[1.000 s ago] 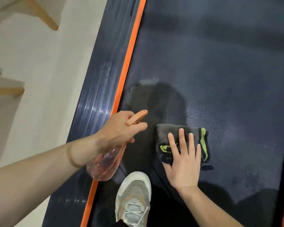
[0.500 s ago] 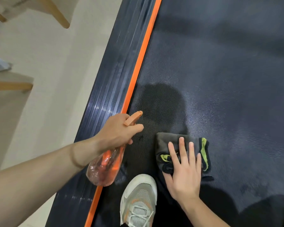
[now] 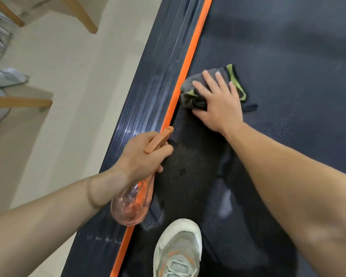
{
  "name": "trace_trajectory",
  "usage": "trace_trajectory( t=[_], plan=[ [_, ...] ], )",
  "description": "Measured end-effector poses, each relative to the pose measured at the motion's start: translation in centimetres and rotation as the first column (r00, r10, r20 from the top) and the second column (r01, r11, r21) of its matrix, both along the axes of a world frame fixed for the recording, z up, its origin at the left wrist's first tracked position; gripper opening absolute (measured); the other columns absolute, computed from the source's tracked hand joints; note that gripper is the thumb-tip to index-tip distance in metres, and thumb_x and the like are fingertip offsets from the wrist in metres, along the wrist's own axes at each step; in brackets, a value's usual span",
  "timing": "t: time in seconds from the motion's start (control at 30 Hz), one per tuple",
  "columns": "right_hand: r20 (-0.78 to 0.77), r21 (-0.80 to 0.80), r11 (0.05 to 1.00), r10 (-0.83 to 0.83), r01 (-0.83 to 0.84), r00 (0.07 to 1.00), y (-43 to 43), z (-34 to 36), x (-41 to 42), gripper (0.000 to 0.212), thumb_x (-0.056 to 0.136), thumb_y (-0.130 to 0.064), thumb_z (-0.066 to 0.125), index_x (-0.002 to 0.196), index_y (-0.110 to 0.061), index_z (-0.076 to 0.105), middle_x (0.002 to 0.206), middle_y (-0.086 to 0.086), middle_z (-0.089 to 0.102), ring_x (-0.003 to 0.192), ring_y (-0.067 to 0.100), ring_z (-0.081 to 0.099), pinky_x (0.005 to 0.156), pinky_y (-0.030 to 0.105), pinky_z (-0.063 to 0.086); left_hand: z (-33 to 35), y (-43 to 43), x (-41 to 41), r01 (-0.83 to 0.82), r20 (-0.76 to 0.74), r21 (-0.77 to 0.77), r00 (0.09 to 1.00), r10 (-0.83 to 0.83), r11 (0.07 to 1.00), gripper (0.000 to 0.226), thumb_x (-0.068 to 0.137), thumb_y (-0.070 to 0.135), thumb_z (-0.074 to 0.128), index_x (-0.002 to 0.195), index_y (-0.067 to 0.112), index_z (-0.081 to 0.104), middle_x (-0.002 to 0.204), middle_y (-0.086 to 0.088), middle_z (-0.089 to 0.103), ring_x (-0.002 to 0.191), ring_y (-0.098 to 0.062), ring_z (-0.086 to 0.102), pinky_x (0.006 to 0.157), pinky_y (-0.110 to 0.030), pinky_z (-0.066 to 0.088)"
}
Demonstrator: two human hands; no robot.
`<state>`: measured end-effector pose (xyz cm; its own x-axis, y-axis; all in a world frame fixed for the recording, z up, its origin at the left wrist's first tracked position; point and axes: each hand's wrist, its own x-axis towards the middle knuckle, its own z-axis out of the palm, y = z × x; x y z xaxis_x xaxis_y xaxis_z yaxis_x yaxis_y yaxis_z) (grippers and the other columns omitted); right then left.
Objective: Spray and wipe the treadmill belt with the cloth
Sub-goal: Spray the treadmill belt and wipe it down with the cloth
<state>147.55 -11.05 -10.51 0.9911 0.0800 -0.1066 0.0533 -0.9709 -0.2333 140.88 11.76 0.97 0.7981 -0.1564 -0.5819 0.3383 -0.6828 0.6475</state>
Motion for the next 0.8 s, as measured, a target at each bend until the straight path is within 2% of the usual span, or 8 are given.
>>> trace_trajectory(
  t=[0.07, 0.13, 0.2, 0.27, 0.37, 0.47, 0.6, 0.8],
  plan=[
    [0.004, 0.014, 0.996, -0.088, 0.088, 0.996, 1.4, 0.1, -1.1, 0.079, 0.084, -0.058, 0.059, 0.155, -0.035, 0.034, 0.169, 0.000, 0.018, 0.155, 0.030, 0.014, 0.123, 0.054, 0.015, 0.4, -0.2, 0.6, -0.047, -0.037, -0.041, 0.998, 0.046, 0.998, 0.037, 0.085, 0.026, 0.073, 0.094, -0.008, 0.062, 0.092, -0.030, 0.063, 0.057, -0.021, 0.069, 0.071, -0.052, 0.061],
    [0.007, 0.028, 0.997, -0.065, 0.065, 0.998, 3.3, 0.2, -6.4, 0.086, 0.078, -0.056, 0.062, 0.156, -0.034, 0.032, 0.169, 0.001, 0.015, 0.155, 0.031, 0.013, 0.123, 0.055, 0.016, 0.6, -0.6, 1.1, -0.093, -0.063, -0.073, 0.994, 0.088, 0.993, 0.042, 0.077, 0.027, 0.070, 0.094, -0.010, 0.061, 0.096, -0.032, 0.059, 0.058, -0.025, 0.065, 0.062, -0.045, 0.056],
    [-0.031, 0.040, 0.990, 0.135, -0.134, 0.990, 4.7, 0.3, -13.5, 0.097, 0.068, -0.056, 0.067, 0.156, -0.035, 0.031, 0.170, 0.000, 0.013, 0.155, 0.031, 0.014, 0.122, 0.055, 0.016, 0.8, -1.2, 1.3, -0.093, -0.053, -0.077, 0.995, 0.089, 0.993, 0.042, 0.075, 0.026, 0.066, 0.092, -0.011, 0.059, 0.086, -0.024, 0.055, 0.059, -0.024, 0.060, 0.057, -0.038, 0.054],
    [-0.037, 0.084, 0.930, 0.361, -0.357, 0.932, 3.9, 0.2, -17.5, 0.098, 0.066, -0.059, 0.065, 0.155, -0.036, 0.033, 0.169, -0.001, 0.016, 0.155, 0.029, 0.018, 0.121, 0.053, 0.018, 0.9, -1.7, 1.5, -0.076, -0.030, -0.072, 0.997, 0.074, 0.995, 0.043, 0.075, 0.028, 0.066, 0.091, -0.011, 0.059, 0.083, -0.019, 0.056, 0.062, -0.022, 0.061, 0.060, -0.048, 0.058],
    [-0.039, 0.050, 0.855, 0.517, -0.516, 0.855, 0.2, -0.1, -13.4, 0.091, 0.067, -0.063, 0.051, 0.152, -0.035, 0.041, 0.166, 0.000, 0.027, 0.151, 0.029, 0.030, 0.117, 0.052, 0.028, 1.0, -2.2, 1.6, -0.050, -0.025, -0.080, 0.998, 0.048, 0.996, 0.041, 0.077, 0.029, 0.066, 0.090, -0.008, 0.060, 0.081, -0.018, 0.057, 0.058, -0.019, 0.063, 0.066, -0.051, 0.059],
    [-0.032, -0.016, 0.953, 0.300, -0.301, 0.953, -3.4, -0.2, -4.4, 0.085, 0.074, -0.057, 0.056, 0.152, -0.027, 0.042, 0.165, 0.007, 0.030, 0.148, 0.038, 0.032, 0.112, 0.058, 0.033, 1.2, -2.2, 1.4, 0.002, -0.037, -0.068, 0.999, -0.005, 0.998, 0.038, 0.083, 0.026, 0.067, 0.093, -0.010, 0.058, 0.084, -0.019, 0.057, 0.053, -0.015, 0.065, 0.069, -0.057, 0.059],
    [-0.079, -0.012, 0.999, -0.041, 0.041, 0.996, -4.6, 0.3, -0.9, 0.075, 0.093, -0.057, 0.052, 0.158, -0.031, 0.026, 0.170, 0.003, 0.011, 0.155, 0.033, 0.011, 0.122, 0.055, 0.015, 1.4, -2.1, 1.1, 0.036, -0.055, -0.060, 0.998, -0.039, 0.998, 0.039, 0.085, 0.025, 0.067, 0.092, -0.012, 0.057, 0.089, -0.028, 0.060, 0.056, -0.016, 0.065, 0.074, -0.065, 0.059],
    [-0.031, -0.005, 0.994, 0.110, -0.110, 0.993, -0.8, 0.4, -19.2, 0.087, 0.076, -0.058, 0.058, 0.156, -0.033, 0.034, 0.168, 0.002, 0.020, 0.155, 0.030, 0.018, 0.121, 0.054, 0.021, 0.6, -5.5, 0.6, 0.098, -0.111, -0.057, 0.988, -0.104, 0.994, 0.040, 0.074, 0.031, 0.067, 0.090, -0.005, 0.063, 0.079, -0.012, 0.057, 0.064, -0.019, 0.061, 0.064, -0.038, 0.057]
  ],
)
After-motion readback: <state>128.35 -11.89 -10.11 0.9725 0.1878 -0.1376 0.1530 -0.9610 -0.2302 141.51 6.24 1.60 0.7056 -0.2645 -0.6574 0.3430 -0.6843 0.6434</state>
